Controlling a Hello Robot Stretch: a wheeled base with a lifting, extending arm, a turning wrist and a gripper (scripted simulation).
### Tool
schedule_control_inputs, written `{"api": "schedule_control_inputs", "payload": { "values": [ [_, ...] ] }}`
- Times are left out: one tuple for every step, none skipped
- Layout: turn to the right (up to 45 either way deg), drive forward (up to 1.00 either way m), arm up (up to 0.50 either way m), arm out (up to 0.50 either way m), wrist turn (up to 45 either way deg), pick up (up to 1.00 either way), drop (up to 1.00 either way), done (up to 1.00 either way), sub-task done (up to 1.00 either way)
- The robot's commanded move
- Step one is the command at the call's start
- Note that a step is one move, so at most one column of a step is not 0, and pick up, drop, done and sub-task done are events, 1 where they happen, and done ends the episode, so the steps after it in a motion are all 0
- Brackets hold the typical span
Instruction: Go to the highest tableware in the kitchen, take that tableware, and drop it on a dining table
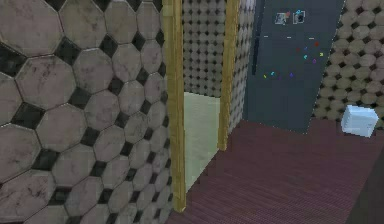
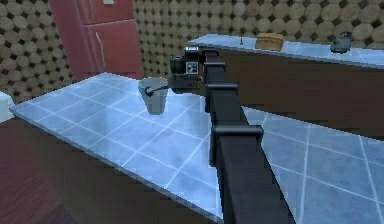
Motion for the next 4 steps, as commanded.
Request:
{"api": "schedule_control_inputs", "payload": {
  "values": [
    [0.0, 0.0, 0.0, 0.0, -45.0, 0.0, 0.0, 0.0, 0.0],
    [0.0, 0.0, 0.0, 0.0, -45.0, 0.0, 0.0, 0.0, 0.0],
    [0.0, 0.0, 0.0, 0.0, -15.0, 0.0, 0.0, 0.0, 0.0],
    [0.0, 0.0, 0.0, -0.4, 0.0, 0.0, 0.0, 0.0, 0.0]
  ]
}}
